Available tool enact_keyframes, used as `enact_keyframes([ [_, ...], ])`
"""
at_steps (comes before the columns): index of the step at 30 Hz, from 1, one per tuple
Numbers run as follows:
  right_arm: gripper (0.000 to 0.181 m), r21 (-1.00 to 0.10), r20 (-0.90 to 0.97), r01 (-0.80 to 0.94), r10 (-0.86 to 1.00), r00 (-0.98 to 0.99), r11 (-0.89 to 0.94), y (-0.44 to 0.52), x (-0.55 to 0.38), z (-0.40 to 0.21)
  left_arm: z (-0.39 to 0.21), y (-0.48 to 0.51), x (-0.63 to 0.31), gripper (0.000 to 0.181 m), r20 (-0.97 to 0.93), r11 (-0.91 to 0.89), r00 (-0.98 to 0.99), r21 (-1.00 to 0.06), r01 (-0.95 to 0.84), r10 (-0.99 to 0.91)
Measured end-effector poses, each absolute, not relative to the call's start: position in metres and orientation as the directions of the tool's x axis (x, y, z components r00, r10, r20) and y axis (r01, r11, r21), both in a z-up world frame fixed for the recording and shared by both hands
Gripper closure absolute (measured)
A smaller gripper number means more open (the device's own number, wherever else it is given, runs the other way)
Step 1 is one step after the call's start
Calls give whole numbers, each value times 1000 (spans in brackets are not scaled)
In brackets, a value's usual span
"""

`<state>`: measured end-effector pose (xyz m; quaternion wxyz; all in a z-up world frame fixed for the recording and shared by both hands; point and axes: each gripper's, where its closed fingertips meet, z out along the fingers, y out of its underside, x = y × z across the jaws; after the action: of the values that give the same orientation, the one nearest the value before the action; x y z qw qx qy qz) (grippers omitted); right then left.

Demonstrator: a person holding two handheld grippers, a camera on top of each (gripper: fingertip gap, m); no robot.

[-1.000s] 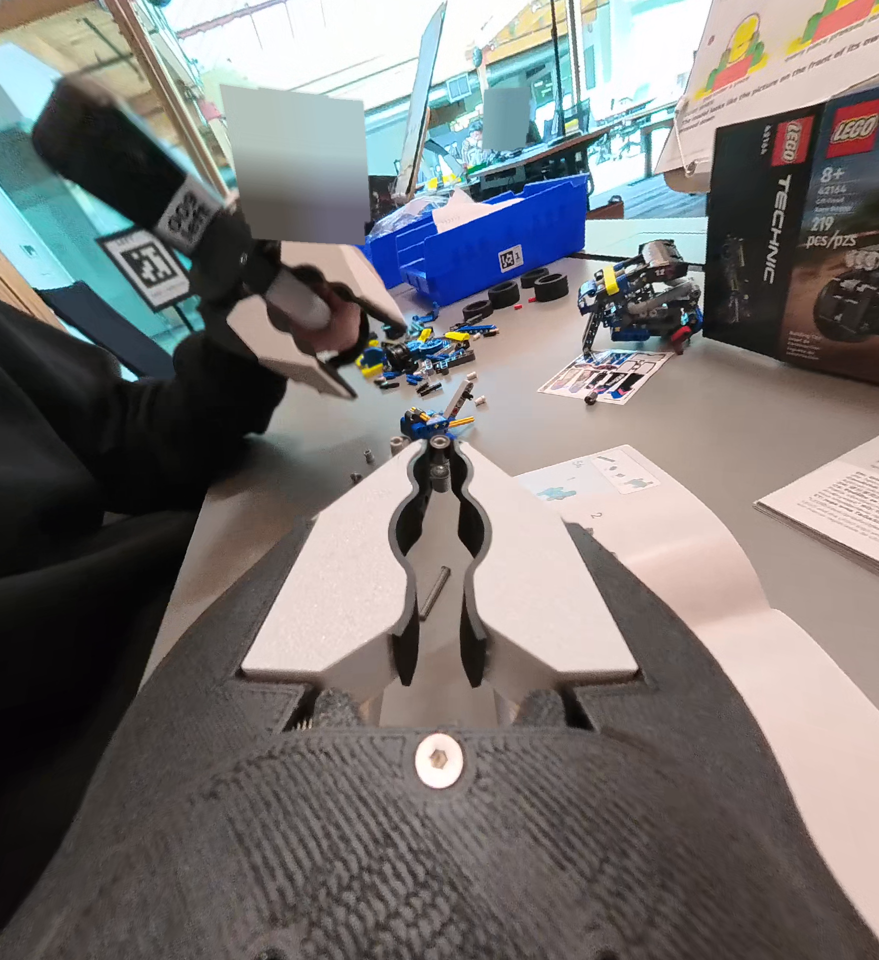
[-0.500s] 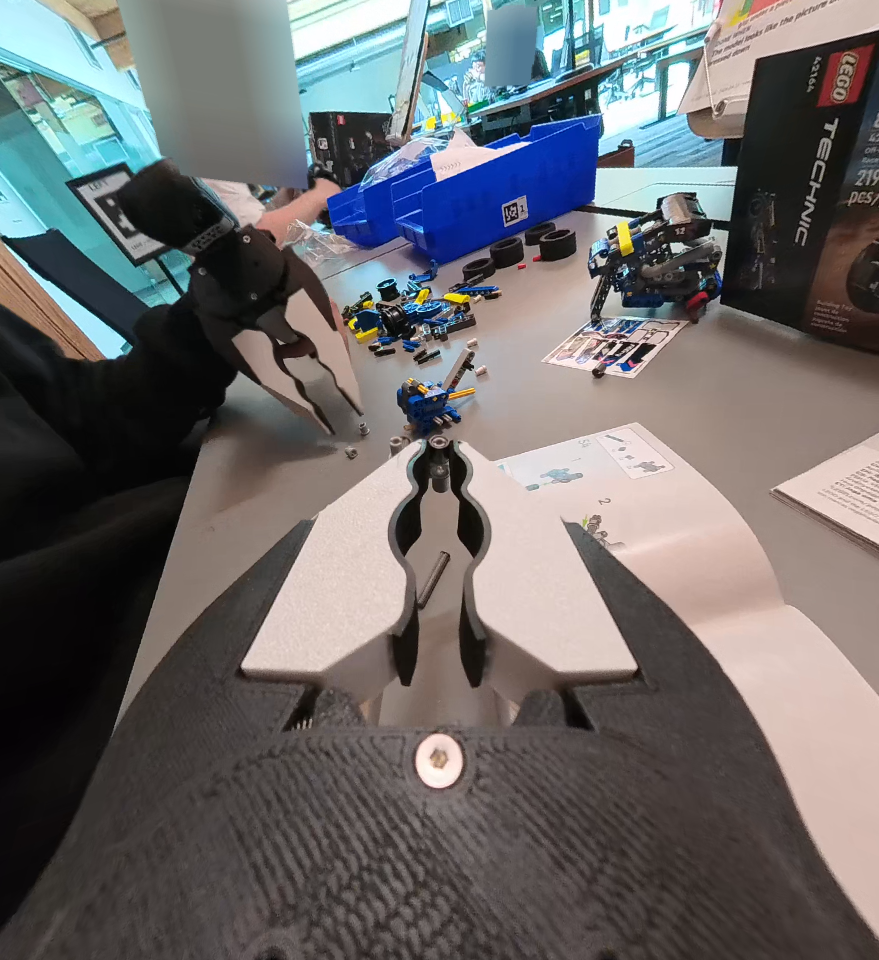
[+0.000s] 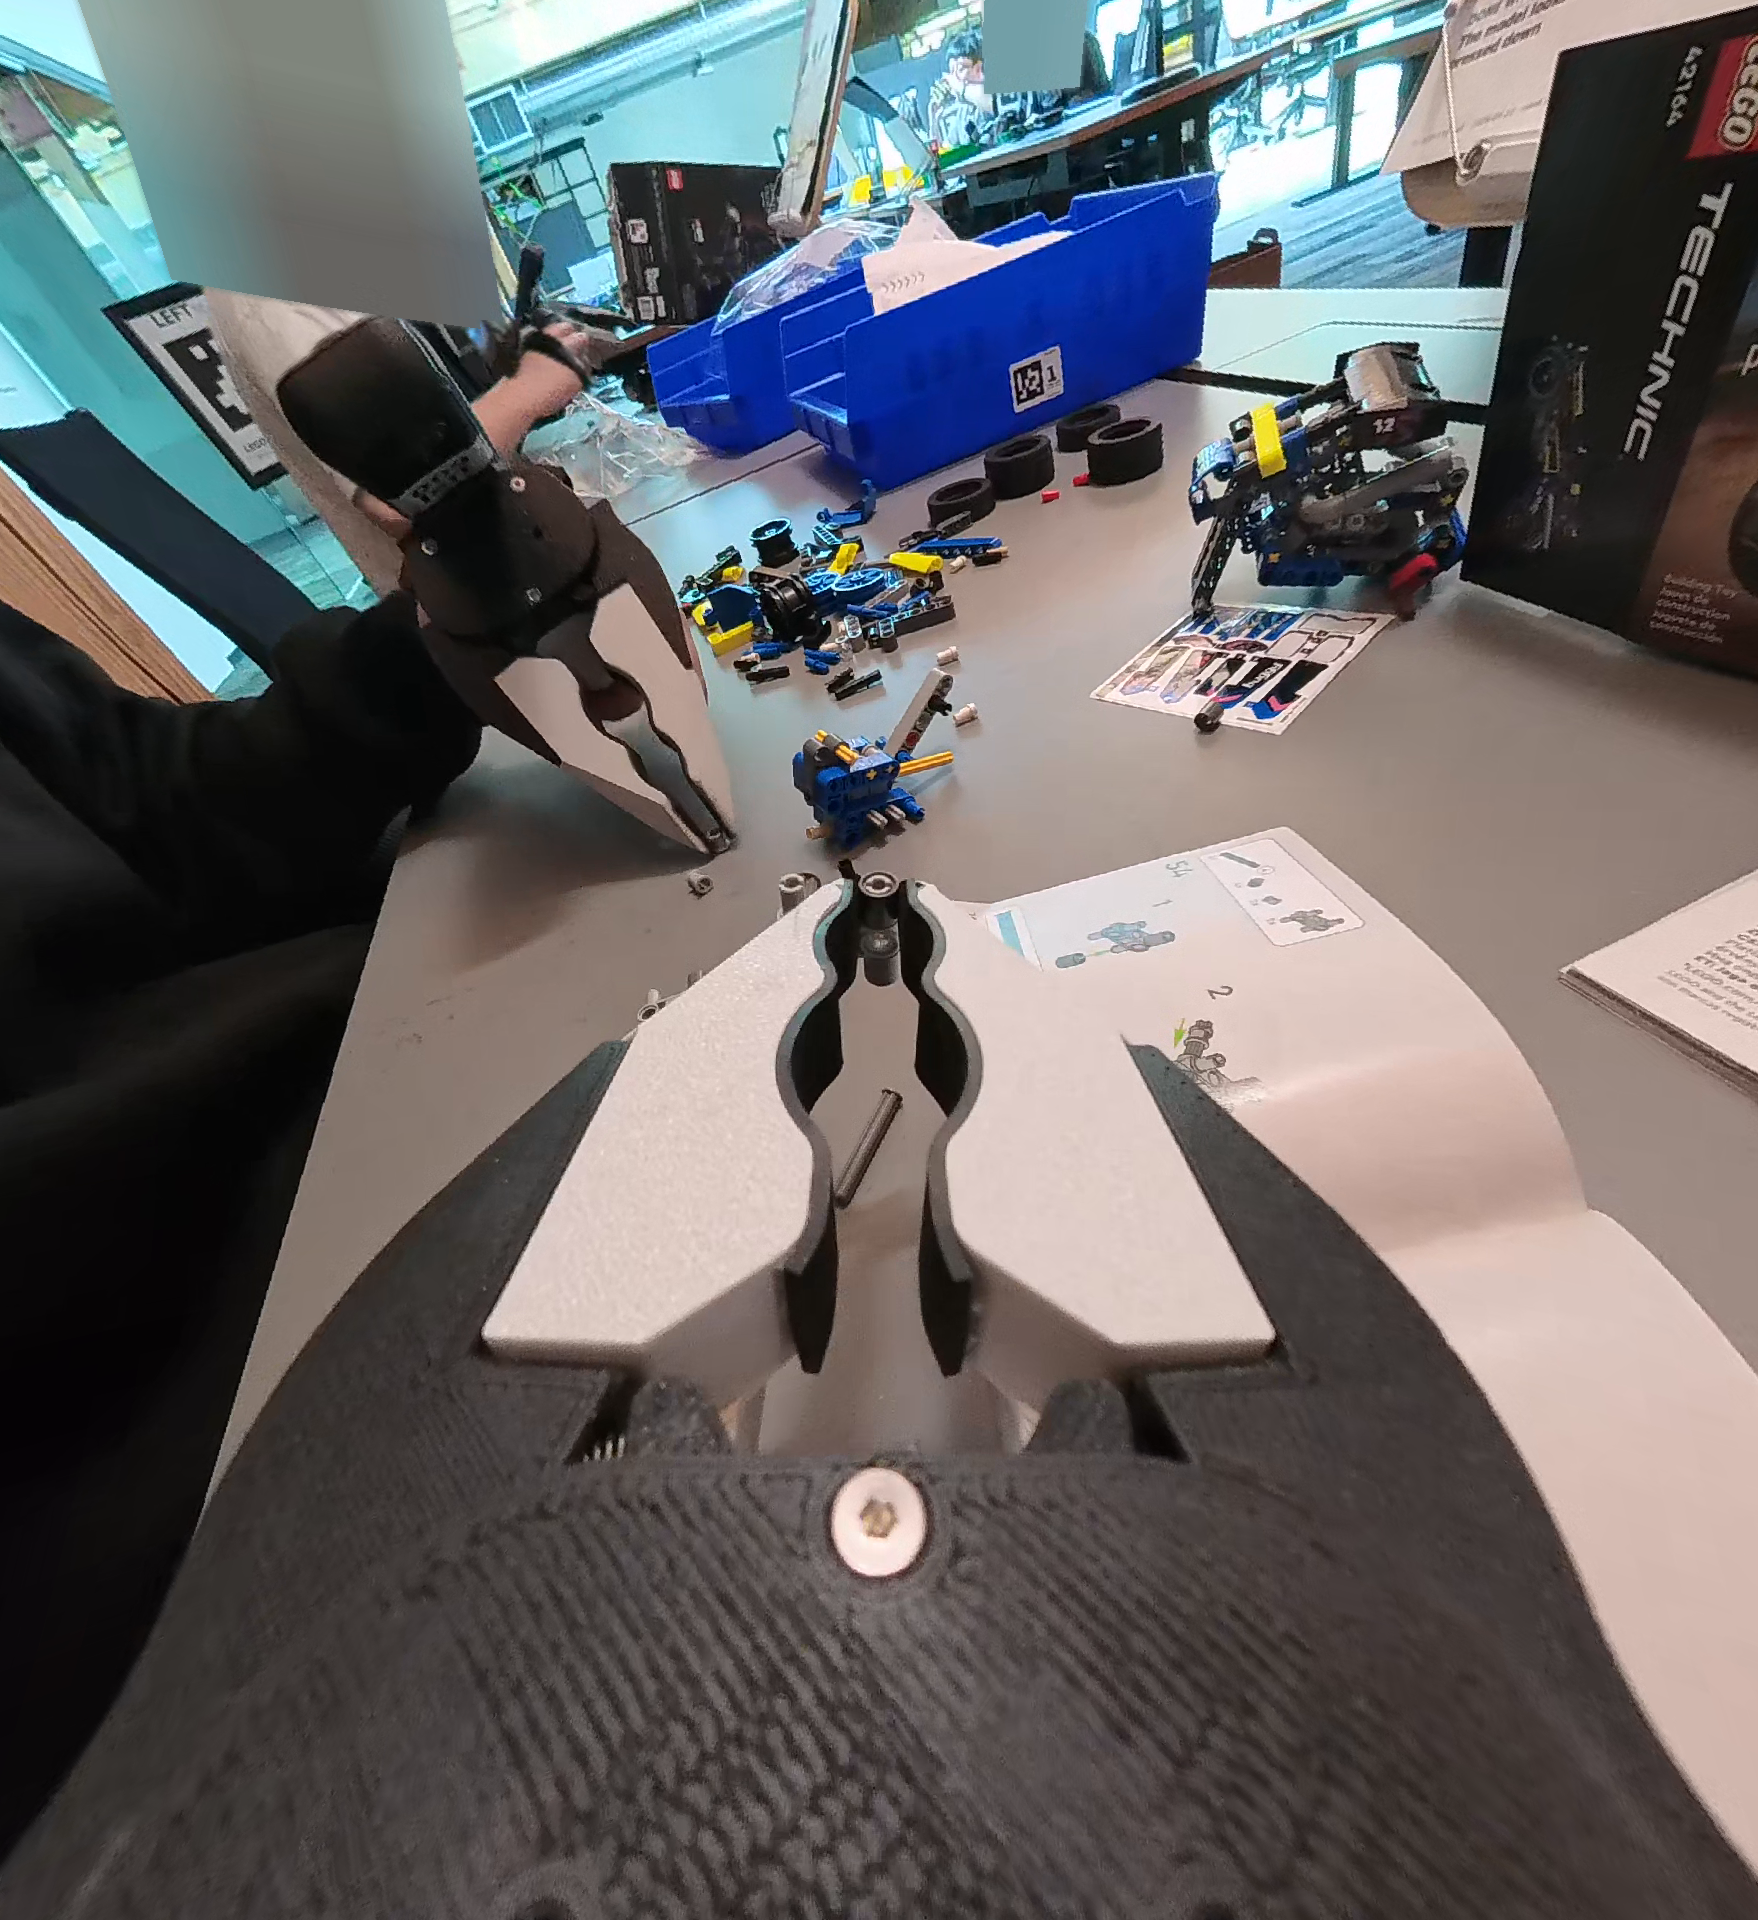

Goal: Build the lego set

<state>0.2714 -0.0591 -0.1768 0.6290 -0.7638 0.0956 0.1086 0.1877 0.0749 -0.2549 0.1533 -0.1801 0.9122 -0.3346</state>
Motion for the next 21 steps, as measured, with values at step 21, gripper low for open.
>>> enact_keyframes([
  [21,177,-936,-297,-288,17,955,-202,-59,267,-177,-193,48,187,177,290,178,-838,-896,-408,-462],
])
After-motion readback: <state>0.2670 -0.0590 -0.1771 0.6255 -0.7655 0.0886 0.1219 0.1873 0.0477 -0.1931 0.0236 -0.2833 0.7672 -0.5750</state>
